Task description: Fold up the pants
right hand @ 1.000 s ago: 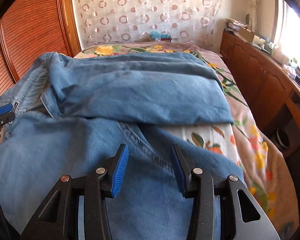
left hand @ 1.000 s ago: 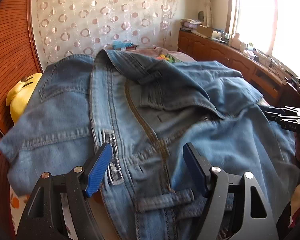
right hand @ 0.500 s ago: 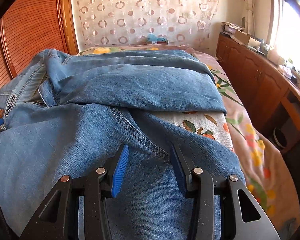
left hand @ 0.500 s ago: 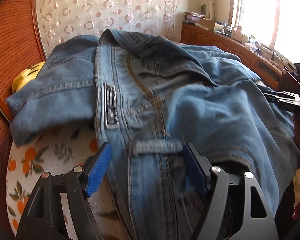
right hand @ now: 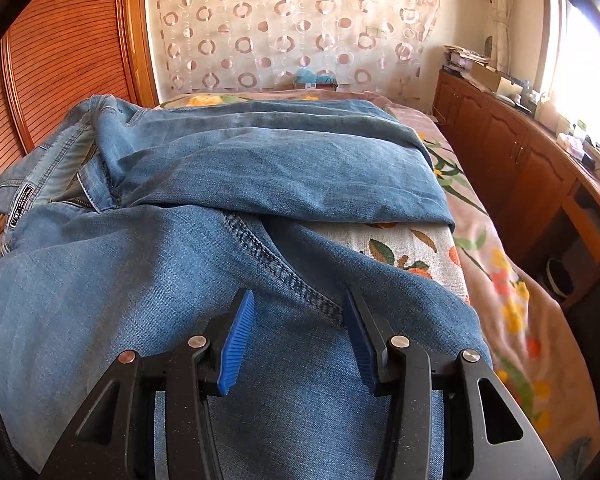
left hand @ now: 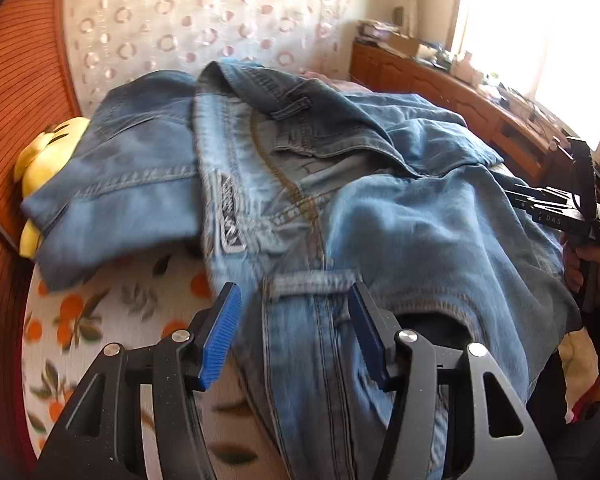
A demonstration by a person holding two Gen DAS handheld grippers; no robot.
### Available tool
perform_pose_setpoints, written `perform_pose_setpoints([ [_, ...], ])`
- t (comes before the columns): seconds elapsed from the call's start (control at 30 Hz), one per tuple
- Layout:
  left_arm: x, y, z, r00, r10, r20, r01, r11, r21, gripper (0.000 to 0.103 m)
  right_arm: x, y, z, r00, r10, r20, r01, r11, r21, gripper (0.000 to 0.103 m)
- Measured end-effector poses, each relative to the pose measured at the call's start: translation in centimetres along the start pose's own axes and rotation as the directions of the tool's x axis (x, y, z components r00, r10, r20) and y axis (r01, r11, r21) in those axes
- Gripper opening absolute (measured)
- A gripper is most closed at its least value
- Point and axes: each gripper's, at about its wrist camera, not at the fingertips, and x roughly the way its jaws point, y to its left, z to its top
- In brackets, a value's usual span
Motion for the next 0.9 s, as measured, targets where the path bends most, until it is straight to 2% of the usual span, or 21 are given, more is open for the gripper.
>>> perform_pose_setpoints([
  [0.07,0.8,-0.4,0.7,1.0,-0.013,-0.021,0.014,1.0,0.022,0.056,0.0,0.0,0.0,1.0,0.0,0.0,0.0,1.0,-0.001,0.049],
  [0.17,1.9,-0.9,1.4,0.998,-0.036,-0.052,0.038,0.998,0.04,0.047,0.1,0.0,0.0,1.0,-0.001,0.0,0.001,1.0,-0.003,0.05],
  [0.23,2.6,-1.2,1.5,0.997,-0.04,-0.071,0.044,0.998,0.051,0.037,0.1,0.1,0.0,1.0,0.0,0.0,0.0,1.0,-0.003,0.05],
  [0.3,2.6,-1.5,1.5,0.997,-0.028,-0.079,0.032,0.998,0.053,0.018,0.1,0.1,0.0,1.0,-0.001,0.0,0.001,1.0,-0.003,0.05],
  [0.33,2.3,-1.5,1.5,0.998,-0.013,-0.065,0.016,0.999,0.049,0.017,0.1,0.1,0.0,1.0,-0.001,0.0,0.001,1.0,-0.003,0.05],
  [0.4,0.9,-1.9,1.6,0.999,-0.043,-0.032,0.044,0.998,0.04,0.015,0.1,0.1,0.0,1.0,0.0,0.0,0.0,1.0,-0.002,0.05],
  [0.47,-1.0,-3.2,1.6,0.999,-0.048,0.004,0.048,0.996,0.071,0.015,0.1,0.1,0.0,1.0,0.0,0.0,0.0,1.0,-0.003,0.05],
  [0.57,-2.7,-4.9,1.4,0.996,-0.09,0.016,0.088,0.991,0.1,0.014,0.1,0.1,0.0,1.0,-0.001,-0.001,0.001,1.0,-0.005,0.05],
  [0.63,-3.2,-6.2,1.0,0.993,-0.114,0.012,0.112,0.987,0.119,0.014,0.2,0.0,0.1,1.0,-0.002,-0.002,0.002,1.0,-0.008,0.05],
  [0.67,-3.3,-6.8,0.7,0.992,-0.129,0.006,0.128,0.984,0.123,0.008,0.2,0.0,0.1,1.0,-0.002,-0.002,0.002,1.0,-0.008,0.05],
  [0.73,-3.0,-7.7,0.0,0.988,-0.153,-0.017,0.154,0.979,0.135,0.008,0.2,0.0,0.1,1.0,-0.003,-0.002,0.003,1.0,-0.009,0.05],
  [0.9,-1.1,-7.5,-0.9,0.988,-0.147,-0.054,0.152,0.983,0.106,0.008,0.2,0.0,0.1,1.0,-0.002,-0.002,0.002,1.0,-0.011,0.051],
])
